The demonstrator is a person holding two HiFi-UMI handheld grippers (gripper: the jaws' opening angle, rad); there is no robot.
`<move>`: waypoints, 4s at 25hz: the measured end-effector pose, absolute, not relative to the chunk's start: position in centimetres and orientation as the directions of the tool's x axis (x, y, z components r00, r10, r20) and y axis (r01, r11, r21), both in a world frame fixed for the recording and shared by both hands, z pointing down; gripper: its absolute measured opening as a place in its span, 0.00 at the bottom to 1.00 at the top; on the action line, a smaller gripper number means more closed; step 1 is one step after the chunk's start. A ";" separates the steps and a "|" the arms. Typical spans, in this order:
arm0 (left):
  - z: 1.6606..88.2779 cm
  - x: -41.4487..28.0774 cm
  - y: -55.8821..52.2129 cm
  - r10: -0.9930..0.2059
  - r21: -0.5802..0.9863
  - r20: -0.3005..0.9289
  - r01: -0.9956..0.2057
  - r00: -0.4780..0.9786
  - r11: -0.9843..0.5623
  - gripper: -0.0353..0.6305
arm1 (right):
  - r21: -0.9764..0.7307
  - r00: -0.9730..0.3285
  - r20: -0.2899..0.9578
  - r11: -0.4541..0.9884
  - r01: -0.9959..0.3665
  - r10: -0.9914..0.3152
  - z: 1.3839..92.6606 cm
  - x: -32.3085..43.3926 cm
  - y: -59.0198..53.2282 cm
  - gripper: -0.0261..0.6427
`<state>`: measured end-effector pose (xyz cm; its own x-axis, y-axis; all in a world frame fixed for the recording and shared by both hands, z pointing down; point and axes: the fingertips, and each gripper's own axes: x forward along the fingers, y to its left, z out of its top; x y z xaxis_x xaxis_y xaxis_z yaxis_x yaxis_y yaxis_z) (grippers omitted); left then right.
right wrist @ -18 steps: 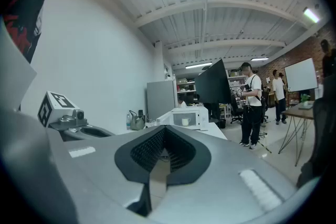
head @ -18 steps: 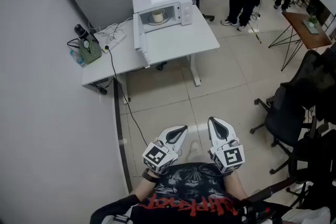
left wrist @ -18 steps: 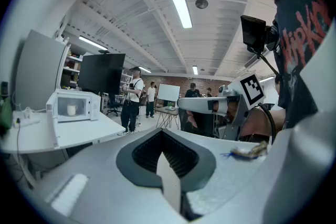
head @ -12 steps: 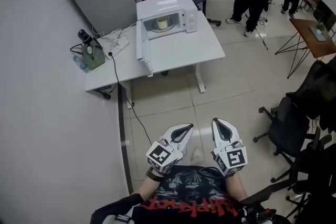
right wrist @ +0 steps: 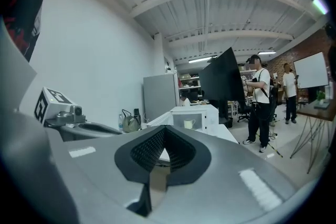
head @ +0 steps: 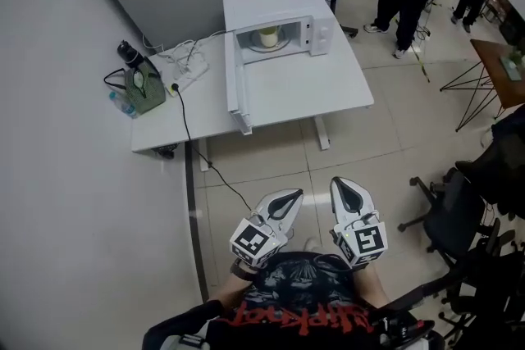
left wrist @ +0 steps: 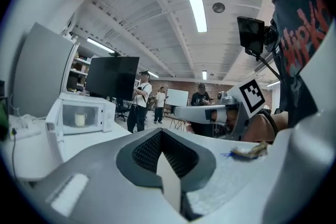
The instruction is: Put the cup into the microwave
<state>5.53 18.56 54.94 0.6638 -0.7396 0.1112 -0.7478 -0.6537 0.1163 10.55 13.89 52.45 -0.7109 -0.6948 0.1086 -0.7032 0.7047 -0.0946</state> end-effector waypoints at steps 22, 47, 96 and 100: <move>54.3 -11.8 -4.6 -0.820 0.150 0.098 -0.823 0.564 -0.548 0.06 | -0.076 -0.800 0.164 0.802 -0.593 -0.577 54.8 -6.7 -8.1 0.04; 51.2 -23.5 -19.9 -0.948 0.189 0.205 -0.960 0.242 -0.204 0.06 | -0.002 -0.766 0.428 0.847 -0.532 -0.480 77.5 -23.0 -44.8 0.86; 50.9 -15.5 -20.2 -0.679 0.168 0.084 -0.682 0.729 -0.712 0.06 | 0.180 -0.573 0.372 0.662 -0.727 -0.730 55.8 -3.9 -24.5 0.71; 50.2 -14.9 -21.6 -0.646 0.155 0.063 -0.647 0.761 -0.747 0.06 | 0.159 -0.546 0.355 0.625 -0.764 -0.759 54.2 -2.9 -25.3 0.71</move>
<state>-14.91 -21.58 50.22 0.7608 -0.6459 0.0633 -0.6468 -0.7467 0.1552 -2.88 -25.34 54.22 -0.5464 -0.7587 0.3548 -0.7643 0.6249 0.1591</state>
